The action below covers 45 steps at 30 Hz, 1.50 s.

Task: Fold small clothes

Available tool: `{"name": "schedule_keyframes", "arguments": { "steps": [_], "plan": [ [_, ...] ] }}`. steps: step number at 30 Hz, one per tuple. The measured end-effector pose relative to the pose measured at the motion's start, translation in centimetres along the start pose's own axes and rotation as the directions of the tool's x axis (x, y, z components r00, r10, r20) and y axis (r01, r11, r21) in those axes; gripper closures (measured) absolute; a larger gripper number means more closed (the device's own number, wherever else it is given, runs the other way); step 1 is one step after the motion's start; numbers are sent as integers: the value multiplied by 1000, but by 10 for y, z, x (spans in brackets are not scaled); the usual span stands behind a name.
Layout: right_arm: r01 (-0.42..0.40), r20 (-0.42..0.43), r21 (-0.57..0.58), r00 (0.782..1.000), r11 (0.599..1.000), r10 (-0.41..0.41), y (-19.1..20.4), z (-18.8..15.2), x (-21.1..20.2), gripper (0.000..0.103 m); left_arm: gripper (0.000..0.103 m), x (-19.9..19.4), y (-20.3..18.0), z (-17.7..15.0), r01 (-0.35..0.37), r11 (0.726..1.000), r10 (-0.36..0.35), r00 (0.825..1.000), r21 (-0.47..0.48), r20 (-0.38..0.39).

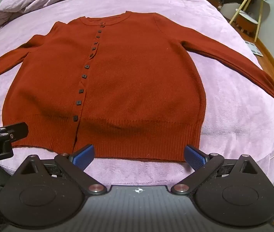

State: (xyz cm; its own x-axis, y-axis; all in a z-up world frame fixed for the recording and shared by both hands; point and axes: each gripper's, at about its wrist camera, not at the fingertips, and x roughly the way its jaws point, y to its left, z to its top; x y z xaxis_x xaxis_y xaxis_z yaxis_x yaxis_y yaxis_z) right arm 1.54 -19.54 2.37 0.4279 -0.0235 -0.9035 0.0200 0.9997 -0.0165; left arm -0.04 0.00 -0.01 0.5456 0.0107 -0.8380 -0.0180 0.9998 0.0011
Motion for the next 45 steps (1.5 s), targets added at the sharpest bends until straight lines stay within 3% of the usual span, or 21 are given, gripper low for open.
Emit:
{"name": "schedule_keyframes", "arguments": {
  "steps": [45],
  "plan": [
    [-9,-19,0,1000,1000,9,2,-4,5,4,0,4,-2,-2,-6,1000,6,1000,7,-29]
  ]
}}
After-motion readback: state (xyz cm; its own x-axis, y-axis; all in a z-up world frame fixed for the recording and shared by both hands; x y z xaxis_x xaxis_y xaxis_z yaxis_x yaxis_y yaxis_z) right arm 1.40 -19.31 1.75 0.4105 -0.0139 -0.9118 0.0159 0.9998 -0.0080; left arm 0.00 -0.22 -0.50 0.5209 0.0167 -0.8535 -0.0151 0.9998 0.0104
